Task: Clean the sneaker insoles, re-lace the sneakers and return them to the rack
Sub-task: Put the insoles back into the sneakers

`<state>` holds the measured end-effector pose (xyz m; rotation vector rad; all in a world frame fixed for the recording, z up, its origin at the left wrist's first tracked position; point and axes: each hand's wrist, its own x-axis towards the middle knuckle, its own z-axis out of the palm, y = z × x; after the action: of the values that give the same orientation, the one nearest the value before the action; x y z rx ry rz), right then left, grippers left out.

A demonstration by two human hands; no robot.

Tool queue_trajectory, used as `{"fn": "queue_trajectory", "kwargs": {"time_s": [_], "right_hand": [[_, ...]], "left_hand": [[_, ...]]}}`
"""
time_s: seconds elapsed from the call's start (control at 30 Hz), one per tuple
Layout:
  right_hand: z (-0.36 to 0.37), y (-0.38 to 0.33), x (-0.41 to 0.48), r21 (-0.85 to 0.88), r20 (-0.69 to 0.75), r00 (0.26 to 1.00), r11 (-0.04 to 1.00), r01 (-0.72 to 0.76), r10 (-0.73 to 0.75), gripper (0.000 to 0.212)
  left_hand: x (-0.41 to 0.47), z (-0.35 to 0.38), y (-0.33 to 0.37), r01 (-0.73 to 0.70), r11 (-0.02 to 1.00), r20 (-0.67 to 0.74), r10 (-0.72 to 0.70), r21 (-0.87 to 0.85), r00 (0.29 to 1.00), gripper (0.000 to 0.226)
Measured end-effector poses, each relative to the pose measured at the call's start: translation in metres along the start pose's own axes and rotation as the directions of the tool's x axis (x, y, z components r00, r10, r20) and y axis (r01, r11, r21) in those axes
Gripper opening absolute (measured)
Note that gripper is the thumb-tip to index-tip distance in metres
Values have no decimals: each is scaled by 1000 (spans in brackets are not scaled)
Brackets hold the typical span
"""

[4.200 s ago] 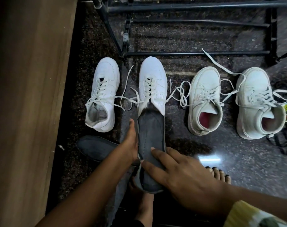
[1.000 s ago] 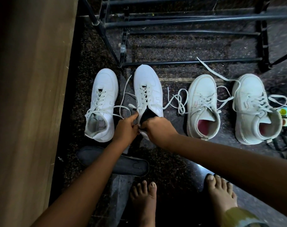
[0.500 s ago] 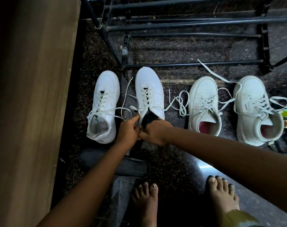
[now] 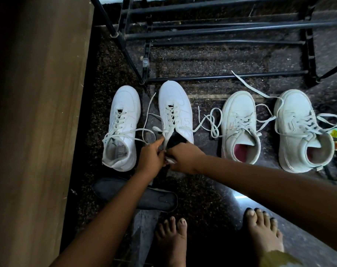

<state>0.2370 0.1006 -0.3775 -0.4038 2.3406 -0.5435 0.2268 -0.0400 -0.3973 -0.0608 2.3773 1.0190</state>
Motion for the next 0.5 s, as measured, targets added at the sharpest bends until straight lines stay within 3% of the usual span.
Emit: {"fn": "queue_trajectory", "kwargs": {"time_s": [0.1, 0.23, 0.5], "right_hand": [[14, 3, -1, 188, -117, 992, 982, -28, 51, 25], [9, 3, -2, 126, -120, 993, 992, 28, -13, 25], [-11, -1, -3, 19, 53, 998, 999, 34, -35, 41]], "left_hand": [[2, 1, 1, 14, 1000, -4, -13, 20, 1000, 52], [0, 0, 5, 23, 999, -6, -23, 29, 1000, 51], [-3, -4, 12, -23, 994, 1, 23, 108, 1000, 53]]}}
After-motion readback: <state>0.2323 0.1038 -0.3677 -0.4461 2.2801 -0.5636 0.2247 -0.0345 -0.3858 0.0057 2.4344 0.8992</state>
